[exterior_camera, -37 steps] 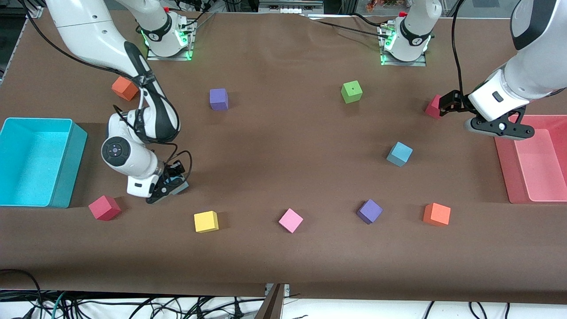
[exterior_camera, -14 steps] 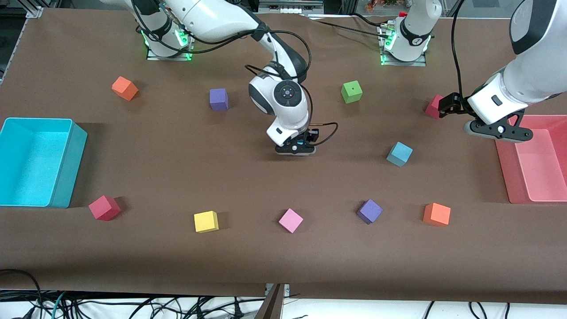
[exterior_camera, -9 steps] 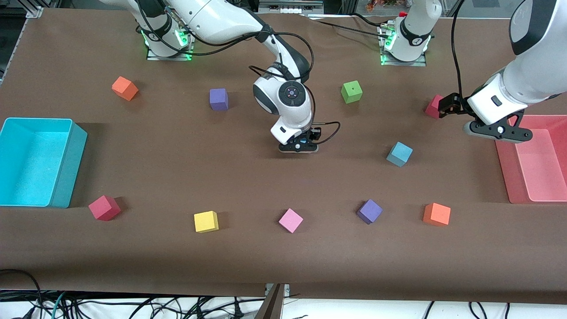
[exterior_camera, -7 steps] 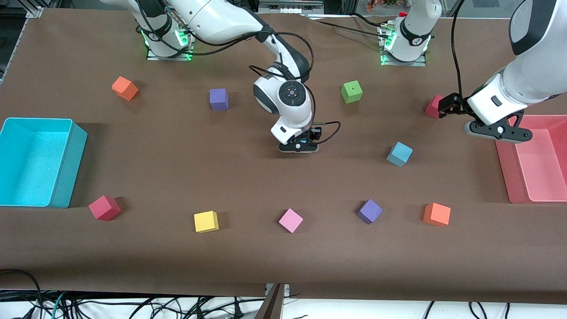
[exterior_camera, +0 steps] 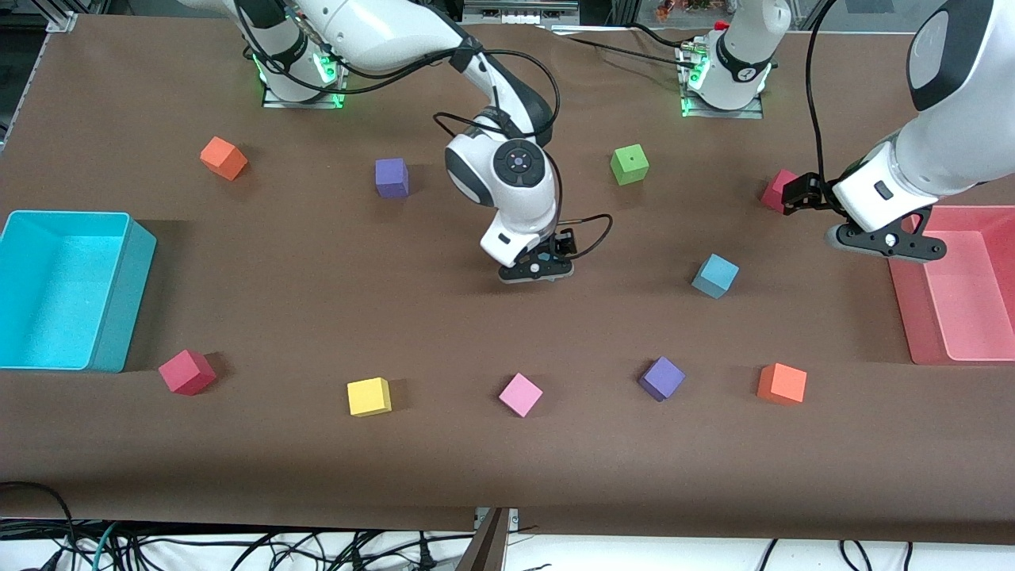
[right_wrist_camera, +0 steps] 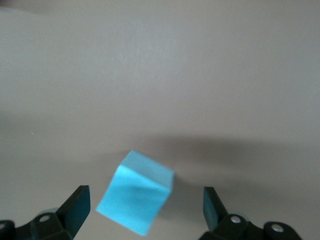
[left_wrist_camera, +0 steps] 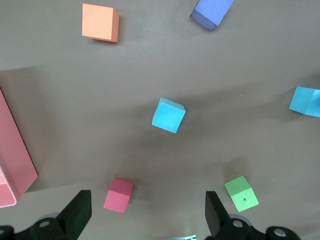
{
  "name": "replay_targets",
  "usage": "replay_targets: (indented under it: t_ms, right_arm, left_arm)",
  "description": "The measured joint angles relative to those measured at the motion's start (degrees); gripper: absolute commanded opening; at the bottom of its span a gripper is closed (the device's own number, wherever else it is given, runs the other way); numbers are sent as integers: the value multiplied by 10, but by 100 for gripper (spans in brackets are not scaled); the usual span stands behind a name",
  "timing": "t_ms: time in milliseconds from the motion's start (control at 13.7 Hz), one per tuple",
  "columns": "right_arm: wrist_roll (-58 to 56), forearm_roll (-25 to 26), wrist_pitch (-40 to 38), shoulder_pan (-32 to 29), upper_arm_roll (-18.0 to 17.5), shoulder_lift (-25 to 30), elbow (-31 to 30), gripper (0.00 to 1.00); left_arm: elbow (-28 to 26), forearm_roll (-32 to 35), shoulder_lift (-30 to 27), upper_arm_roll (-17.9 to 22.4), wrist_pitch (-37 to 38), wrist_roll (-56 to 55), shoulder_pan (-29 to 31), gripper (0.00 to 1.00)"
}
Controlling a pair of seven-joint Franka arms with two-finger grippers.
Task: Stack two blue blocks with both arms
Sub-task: 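Lower the cyan cube onto the table and open the right gripper, then grasp the second cyan cube with the left gripper while the right gripper hovers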
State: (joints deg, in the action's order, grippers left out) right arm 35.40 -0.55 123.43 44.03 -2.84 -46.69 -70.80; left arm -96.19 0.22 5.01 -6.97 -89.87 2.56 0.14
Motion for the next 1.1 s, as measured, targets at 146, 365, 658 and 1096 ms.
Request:
replay_targets:
  t_ms: [146,365,658,1096]
  right_arm:
    - [-124,-1,-16,-39,0,23,3,100]
    - [-297,-13,-34,-95,-1,43,3,100]
    - [-468,-49,-31,-120,-1,42,-9,100]
    - [-703,-129,70,-147,-2,41,-82,100]
  left_arm:
    - [0,0,18,0,0,0,0,100]
    - [0,0,55,-2,-1,0,-3,100]
    - [-2,0,91,-6,-32,0,-20,100]
    - [-38,0,121,-17,-82,0,-27,100]
